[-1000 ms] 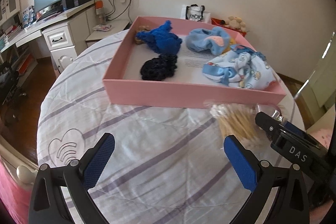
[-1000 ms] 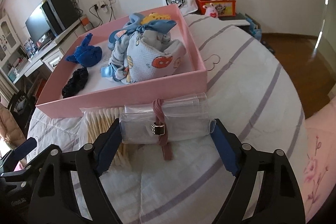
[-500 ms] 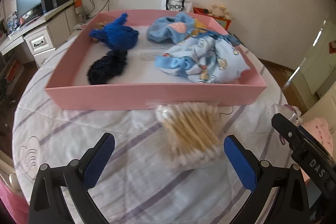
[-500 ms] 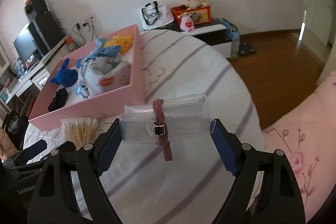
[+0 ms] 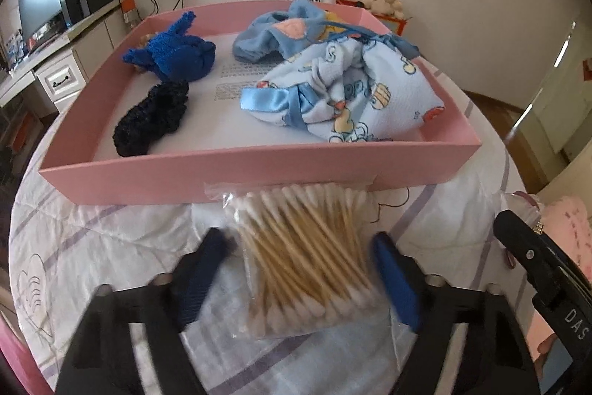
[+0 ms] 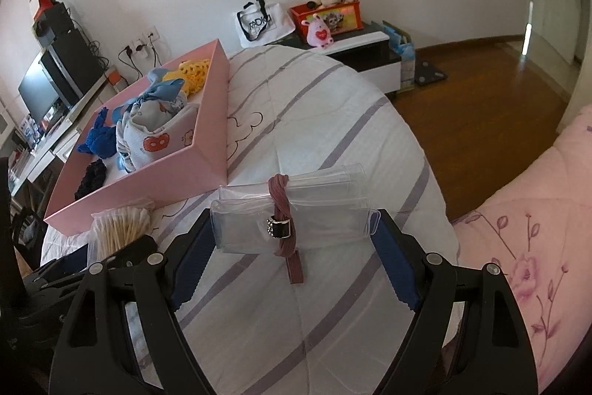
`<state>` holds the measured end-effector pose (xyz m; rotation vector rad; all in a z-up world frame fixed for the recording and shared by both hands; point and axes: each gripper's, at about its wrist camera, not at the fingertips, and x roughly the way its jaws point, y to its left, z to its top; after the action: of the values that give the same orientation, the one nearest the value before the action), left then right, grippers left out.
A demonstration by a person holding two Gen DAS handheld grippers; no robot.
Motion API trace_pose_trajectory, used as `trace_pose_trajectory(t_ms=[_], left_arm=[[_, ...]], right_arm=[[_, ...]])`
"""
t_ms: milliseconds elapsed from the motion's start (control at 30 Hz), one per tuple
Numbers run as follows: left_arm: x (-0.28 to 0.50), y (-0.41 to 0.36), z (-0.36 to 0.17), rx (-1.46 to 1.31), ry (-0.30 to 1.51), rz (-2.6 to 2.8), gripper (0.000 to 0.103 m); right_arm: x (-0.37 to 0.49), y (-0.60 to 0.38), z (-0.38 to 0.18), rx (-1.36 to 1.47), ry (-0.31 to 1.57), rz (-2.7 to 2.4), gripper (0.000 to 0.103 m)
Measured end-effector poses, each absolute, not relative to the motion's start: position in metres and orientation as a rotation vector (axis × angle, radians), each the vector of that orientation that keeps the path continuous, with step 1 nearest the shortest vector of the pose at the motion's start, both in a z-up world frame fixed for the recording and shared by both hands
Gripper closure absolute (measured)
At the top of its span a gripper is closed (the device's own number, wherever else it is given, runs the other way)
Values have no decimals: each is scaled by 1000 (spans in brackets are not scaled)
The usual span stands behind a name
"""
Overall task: Organize soft objects
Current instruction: 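Close left tool on the cotton swab bag while right tool holds the clear pouch, then lift the swab bag with left tool while right tool carries the pouch over the tray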
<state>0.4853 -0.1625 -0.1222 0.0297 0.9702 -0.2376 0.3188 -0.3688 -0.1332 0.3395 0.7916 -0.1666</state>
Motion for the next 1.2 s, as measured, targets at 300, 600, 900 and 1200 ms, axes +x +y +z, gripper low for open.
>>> trace_pose_trajectory(t_ms=[300, 600, 900, 1200], left_arm=[[473, -151, -109, 20, 955, -268, 55], [443, -130, -79, 8, 872, -253, 55], [401, -101, -41, -6, 765, -207, 55], [346, -74, 1, -22, 645, -179, 55]], right_arm=[[312, -358, -120, 312, 765, -163, 22], [298, -330, -93, 256, 707, -125, 22], [279, -295, -61, 194, 633, -62, 22], [253, -263, -25, 134, 526, -3, 22]])
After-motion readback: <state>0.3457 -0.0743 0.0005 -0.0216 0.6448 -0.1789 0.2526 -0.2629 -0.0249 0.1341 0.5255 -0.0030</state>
